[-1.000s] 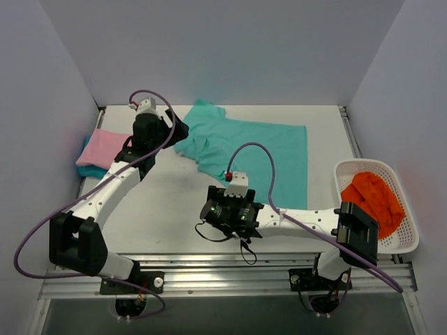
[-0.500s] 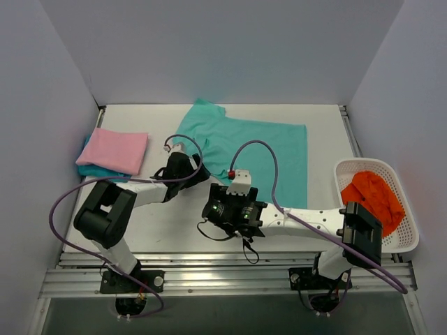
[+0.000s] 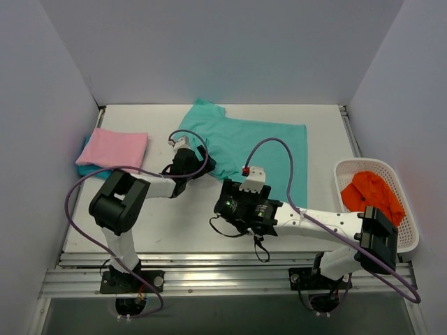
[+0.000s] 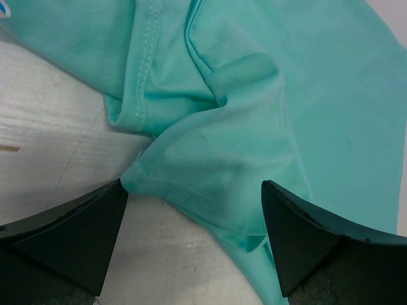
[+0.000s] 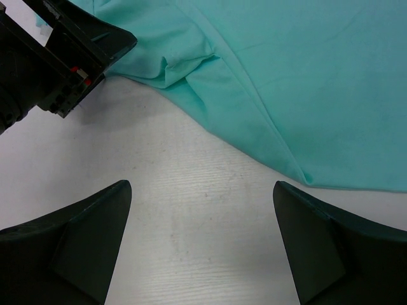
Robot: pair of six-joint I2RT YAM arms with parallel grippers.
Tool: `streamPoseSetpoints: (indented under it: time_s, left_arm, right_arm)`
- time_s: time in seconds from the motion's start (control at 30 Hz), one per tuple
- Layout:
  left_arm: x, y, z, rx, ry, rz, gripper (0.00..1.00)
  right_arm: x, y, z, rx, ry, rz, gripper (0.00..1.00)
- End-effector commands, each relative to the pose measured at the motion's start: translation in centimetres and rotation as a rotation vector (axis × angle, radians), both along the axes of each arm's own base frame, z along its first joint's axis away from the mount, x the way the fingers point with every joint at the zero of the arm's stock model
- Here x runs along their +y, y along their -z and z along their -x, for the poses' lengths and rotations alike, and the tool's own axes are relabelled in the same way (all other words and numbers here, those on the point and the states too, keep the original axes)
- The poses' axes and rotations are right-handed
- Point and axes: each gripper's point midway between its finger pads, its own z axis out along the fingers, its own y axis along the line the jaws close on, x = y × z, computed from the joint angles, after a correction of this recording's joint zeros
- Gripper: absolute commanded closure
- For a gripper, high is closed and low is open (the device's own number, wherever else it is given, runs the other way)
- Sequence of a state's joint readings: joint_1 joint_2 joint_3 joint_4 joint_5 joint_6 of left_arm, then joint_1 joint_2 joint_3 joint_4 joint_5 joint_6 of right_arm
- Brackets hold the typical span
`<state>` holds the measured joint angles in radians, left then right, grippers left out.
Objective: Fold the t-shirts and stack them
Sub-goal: Flatten the tshirt out
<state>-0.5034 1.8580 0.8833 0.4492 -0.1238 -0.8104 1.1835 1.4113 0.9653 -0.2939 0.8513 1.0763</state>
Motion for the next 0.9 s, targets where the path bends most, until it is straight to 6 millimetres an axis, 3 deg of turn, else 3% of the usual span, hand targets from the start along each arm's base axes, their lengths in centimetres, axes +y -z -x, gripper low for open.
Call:
streamPoseSetpoints:
  time_s: [0.0, 0.23, 0.63, 0.87]
  left_arm:
    - [0.2, 1.2, -0.9, 0.006, -0.036, -0.028, 0.03]
    - [0.5, 1.5, -1.5, 0.009, -0.057, -0.045, 0.00]
    - [1.0, 1.2, -1.6, 0.004, -0.082, -0.053, 0.56]
    - [1.8, -0.4, -1.1, -0.007, -0.107, -0.066, 0.75]
  right_arm:
    - [-1.9, -1.2, -0.5, -0.044, 0.048, 0.007, 0.11]
    - [-2.4, -0.7, -0.7, -0.036, 0.053, 0.016, 0.11]
    - [-2.3, 0.0, -1.2, -0.021, 0.052, 0.016, 0.12]
    - [-2.1, 0.4, -1.2, -0.014, 0.050, 0.018, 0.12]
